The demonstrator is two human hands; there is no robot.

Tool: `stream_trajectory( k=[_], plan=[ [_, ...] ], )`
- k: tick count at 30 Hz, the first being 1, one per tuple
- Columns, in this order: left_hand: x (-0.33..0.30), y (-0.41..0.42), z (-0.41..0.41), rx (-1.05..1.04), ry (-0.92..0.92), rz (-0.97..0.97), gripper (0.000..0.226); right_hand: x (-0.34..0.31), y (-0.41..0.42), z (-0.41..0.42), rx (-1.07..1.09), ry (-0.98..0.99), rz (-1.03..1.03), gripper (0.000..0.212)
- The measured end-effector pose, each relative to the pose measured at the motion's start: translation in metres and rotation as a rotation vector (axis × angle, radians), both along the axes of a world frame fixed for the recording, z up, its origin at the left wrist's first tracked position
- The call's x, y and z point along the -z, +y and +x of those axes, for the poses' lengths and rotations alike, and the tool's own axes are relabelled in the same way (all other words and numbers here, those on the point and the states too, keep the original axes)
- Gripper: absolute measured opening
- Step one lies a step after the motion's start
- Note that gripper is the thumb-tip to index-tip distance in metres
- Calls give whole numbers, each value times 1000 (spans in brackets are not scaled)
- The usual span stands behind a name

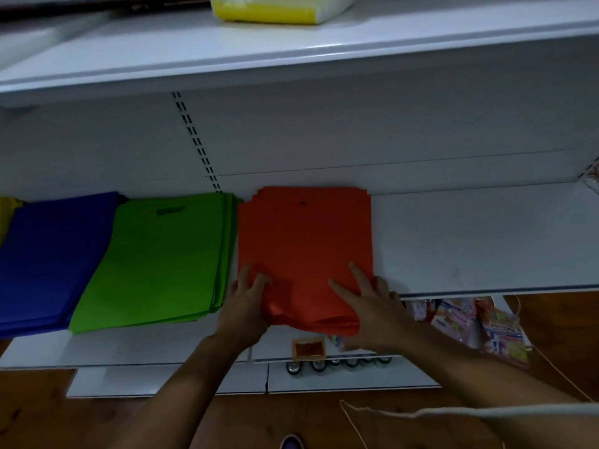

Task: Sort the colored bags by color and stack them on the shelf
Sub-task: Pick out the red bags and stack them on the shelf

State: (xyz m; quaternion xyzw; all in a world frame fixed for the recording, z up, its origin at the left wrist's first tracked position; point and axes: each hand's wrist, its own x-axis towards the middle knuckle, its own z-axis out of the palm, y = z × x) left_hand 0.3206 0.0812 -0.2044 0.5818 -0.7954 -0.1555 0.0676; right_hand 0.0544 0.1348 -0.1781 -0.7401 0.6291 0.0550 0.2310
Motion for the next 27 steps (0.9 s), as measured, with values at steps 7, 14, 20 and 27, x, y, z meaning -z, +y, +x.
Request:
stream_trajectory(
  k=[7,14,20,27],
  plan=[
    [-10,-7,22,129,126,260,138,-5,-14,-22,446,-357,-209,86],
    [-17,-41,9,-131,253,298,89,4,-28,-13,521,-390,-110,74],
    [-15,-64,-1,-143,207,172,79,6,-40,-12,723,-576,-94,64],
    [-15,-69,-2,-291,424,238,73,0,-77,-6,697,-519,-29,74]
  ],
)
